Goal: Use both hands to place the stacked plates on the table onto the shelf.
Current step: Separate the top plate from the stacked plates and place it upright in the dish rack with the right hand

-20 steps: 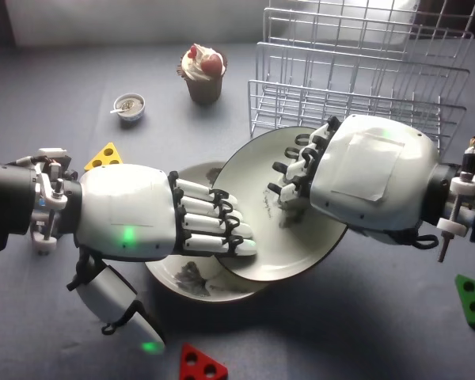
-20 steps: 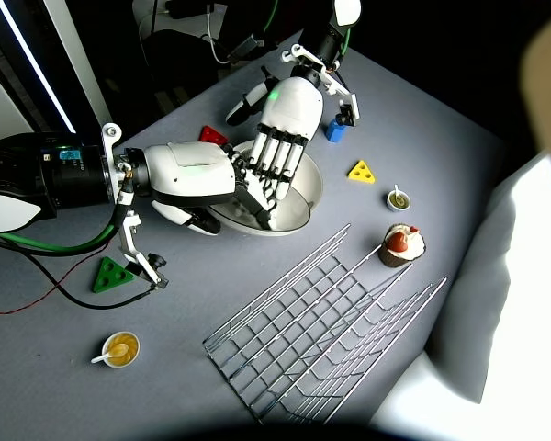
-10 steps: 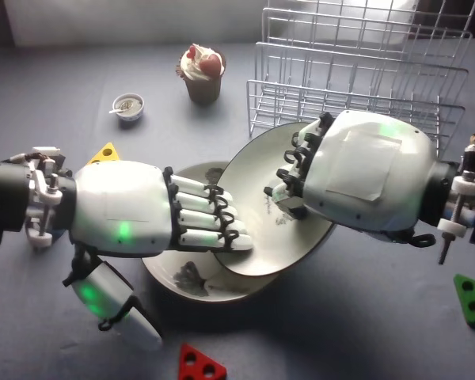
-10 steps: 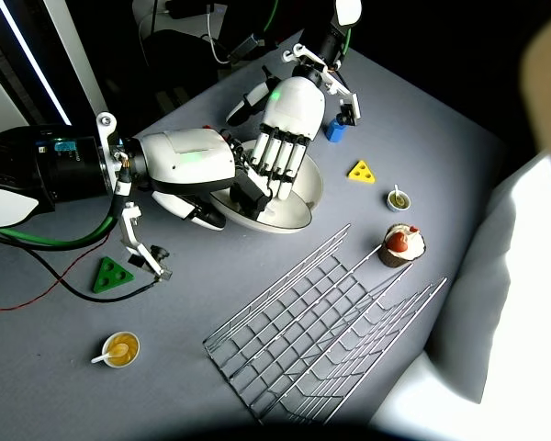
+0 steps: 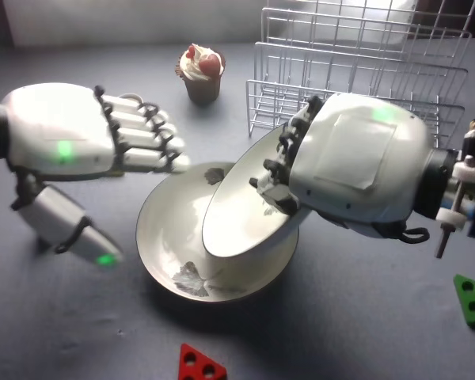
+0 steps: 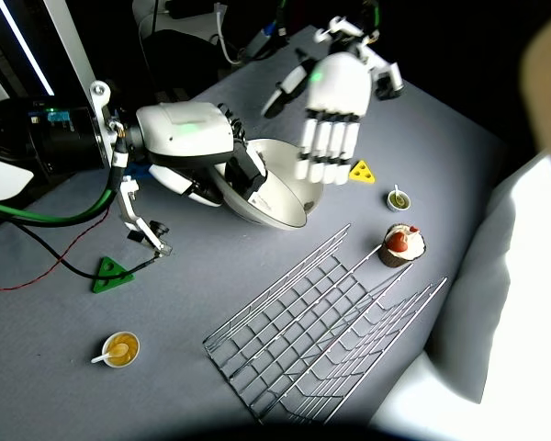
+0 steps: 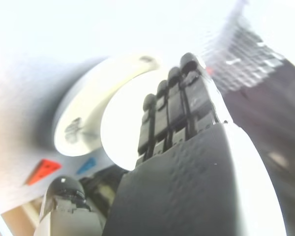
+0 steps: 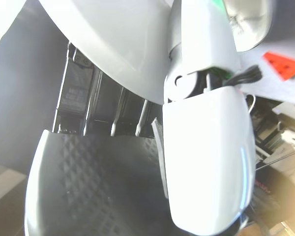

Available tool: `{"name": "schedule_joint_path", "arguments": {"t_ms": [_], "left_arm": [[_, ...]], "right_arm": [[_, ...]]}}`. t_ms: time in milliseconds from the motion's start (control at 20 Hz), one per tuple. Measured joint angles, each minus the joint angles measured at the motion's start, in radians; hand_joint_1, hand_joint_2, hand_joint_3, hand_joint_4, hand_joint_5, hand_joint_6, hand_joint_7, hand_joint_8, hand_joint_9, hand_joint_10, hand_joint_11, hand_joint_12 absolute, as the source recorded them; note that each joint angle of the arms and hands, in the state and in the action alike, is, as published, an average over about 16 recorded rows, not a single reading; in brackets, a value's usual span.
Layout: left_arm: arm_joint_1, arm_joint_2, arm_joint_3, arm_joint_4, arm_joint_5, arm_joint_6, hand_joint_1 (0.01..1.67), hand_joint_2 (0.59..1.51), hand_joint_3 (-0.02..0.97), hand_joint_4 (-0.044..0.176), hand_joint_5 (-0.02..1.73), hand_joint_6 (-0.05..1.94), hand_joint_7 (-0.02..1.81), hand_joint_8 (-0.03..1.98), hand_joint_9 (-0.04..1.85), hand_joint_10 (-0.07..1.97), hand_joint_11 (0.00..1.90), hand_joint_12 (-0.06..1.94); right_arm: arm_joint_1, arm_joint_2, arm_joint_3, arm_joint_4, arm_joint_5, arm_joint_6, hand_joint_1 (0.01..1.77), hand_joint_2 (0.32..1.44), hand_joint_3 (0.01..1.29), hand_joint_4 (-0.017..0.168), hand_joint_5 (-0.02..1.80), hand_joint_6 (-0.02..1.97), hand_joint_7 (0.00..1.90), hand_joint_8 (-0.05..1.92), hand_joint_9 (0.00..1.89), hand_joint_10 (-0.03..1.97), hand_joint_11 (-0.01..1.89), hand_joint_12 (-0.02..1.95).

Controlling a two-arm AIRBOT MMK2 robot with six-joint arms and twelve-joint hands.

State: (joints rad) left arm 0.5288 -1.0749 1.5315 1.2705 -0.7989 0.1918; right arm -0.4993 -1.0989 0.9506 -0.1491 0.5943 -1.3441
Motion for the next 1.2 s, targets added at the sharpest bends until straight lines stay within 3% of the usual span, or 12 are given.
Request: {"name": "schedule_joint_path", "arguments": {"t_ms": [250, 600, 1200], "left_arm": [[-0.009, 0.051, 0.028, -0.015, -0.006, -0.011, 0.01, 0.945, -0.001, 0.007, 0.13, 0.02, 0.16, 0.01, 0.16, 0.02, 0.18, 0.02], [0.015, 0.098, 0.074, -0.014, -0.028, -0.021, 0.01, 0.944, -0.001, 0.008, 0.14, 0.02, 0.18, 0.01, 0.18, 0.02, 0.18, 0.02], [0.070, 0.097, 0.187, -0.033, -0.087, -0.025, 0.01, 0.947, -0.001, 0.008, 0.14, 0.02, 0.19, 0.01, 0.20, 0.02, 0.17, 0.02]], "right_arm": [[0.049, 0.025, -0.037, 0.042, -0.010, 0.000, 1.47, 0.90, 0.01, 0.001, 1.02, 0.84, 1.18, 0.39, 1.23, 0.45, 1.00, 1.19], [0.123, 0.061, -0.092, 0.109, -0.021, 0.002, 1.47, 0.90, 0.01, -0.001, 1.03, 0.83, 1.20, 0.33, 1.25, 0.48, 1.00, 1.24], [0.247, 0.126, -0.121, 0.256, -0.029, 0.081, 1.47, 0.90, 0.01, -0.001, 1.01, 0.84, 1.20, 0.32, 1.25, 0.48, 1.02, 1.26]]}}
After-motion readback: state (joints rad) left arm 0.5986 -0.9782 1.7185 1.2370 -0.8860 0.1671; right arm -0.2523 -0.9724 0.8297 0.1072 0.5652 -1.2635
